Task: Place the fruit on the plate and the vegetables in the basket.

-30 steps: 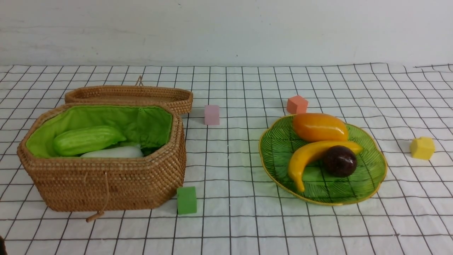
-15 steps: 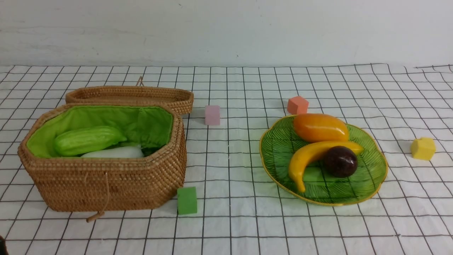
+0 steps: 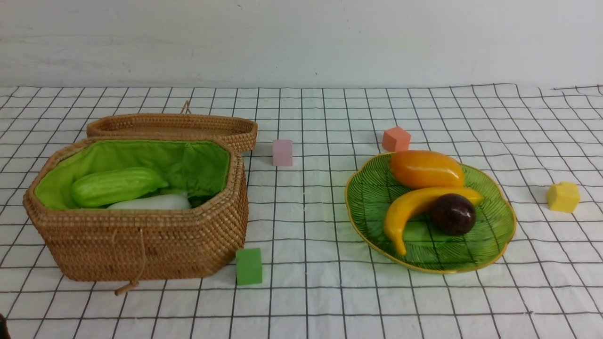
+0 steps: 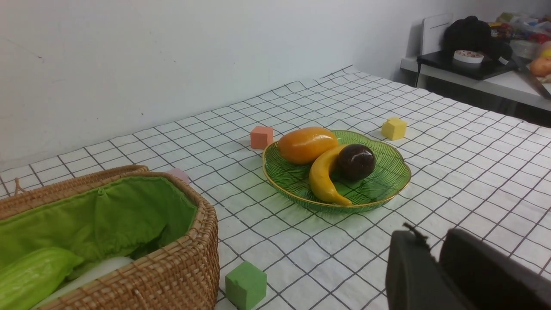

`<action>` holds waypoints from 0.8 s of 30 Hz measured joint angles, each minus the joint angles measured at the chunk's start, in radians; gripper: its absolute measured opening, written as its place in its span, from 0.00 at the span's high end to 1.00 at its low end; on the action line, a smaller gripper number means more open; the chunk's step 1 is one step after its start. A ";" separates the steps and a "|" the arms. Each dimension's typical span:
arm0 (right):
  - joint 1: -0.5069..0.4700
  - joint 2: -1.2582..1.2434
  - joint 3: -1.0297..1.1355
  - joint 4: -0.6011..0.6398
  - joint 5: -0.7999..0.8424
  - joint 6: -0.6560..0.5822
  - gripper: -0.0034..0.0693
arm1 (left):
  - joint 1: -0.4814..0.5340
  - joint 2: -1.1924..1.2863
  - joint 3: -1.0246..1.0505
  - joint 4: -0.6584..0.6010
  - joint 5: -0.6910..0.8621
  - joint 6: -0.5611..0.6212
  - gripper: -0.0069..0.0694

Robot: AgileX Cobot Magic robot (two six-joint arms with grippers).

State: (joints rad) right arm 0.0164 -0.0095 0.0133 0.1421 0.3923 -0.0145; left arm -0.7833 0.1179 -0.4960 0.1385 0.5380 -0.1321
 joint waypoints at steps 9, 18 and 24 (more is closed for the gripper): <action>0.000 0.000 0.000 0.001 -0.001 0.000 0.95 | 0.006 0.000 0.021 0.001 -0.019 0.000 0.76; 0.000 0.000 0.000 0.003 -0.002 0.000 0.95 | 0.403 -0.091 0.265 -0.204 -0.344 0.048 0.84; 0.000 0.000 0.000 0.004 -0.002 0.000 0.94 | 0.595 -0.128 0.510 -0.272 -0.361 0.074 0.93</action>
State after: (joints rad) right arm 0.0164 -0.0095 0.0133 0.1456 0.3905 -0.0145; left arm -0.1881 -0.0100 0.0140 -0.1334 0.1772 -0.0580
